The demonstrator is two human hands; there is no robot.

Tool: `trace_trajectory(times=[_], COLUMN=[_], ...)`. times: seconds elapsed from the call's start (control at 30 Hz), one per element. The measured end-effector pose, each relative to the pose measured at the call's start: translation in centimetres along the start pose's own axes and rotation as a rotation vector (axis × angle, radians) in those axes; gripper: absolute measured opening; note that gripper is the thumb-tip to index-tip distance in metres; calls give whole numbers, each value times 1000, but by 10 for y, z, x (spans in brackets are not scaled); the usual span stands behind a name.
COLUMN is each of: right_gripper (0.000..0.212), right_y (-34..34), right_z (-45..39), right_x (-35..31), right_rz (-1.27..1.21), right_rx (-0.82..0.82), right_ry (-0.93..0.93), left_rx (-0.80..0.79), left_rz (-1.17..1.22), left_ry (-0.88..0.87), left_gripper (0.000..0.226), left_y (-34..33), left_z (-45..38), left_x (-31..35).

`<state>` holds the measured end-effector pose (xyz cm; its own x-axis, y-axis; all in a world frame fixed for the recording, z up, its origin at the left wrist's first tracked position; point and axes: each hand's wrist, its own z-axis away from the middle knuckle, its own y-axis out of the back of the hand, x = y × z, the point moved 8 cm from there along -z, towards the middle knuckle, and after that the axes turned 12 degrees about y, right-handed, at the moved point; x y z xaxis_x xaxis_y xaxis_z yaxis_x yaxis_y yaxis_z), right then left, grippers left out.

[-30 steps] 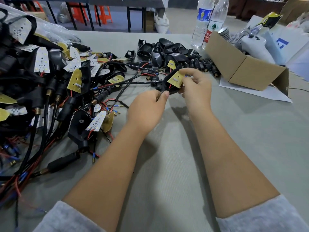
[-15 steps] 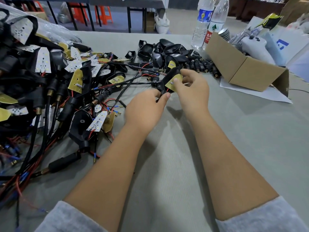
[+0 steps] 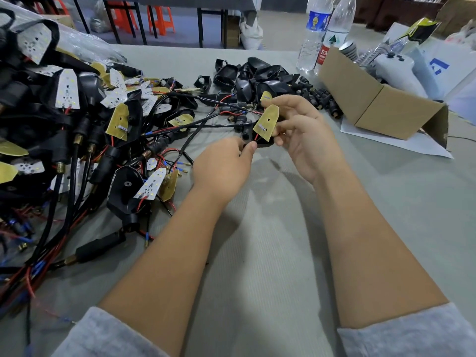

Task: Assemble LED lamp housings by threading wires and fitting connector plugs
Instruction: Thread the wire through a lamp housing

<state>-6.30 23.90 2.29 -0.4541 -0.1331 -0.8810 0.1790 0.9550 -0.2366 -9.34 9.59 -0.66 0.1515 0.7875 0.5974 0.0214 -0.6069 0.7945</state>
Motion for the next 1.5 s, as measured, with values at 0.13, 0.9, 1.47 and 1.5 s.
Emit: trace_trajectory(times=[0.13,0.9,1.47,1.5], right_gripper=[28,42,10,9], right_y=[-7,26,53,62], right_z=[3,1,3,4], right_x=[0,-2,8,8], right_rz=[-110,256,126,18], right_rx=[-129,256,401,508], right_ry=[-45,91,-88,-84], left_rx=[-11,-89,111,212], left_rz=[53,376,405,436], left_ry=[-10,-51,-215,-235], left_gripper=[34,26,26,22], left_y=[0,-3,21,31], left_z=[0,-1,12,16], left_x=[1,2,21,21])
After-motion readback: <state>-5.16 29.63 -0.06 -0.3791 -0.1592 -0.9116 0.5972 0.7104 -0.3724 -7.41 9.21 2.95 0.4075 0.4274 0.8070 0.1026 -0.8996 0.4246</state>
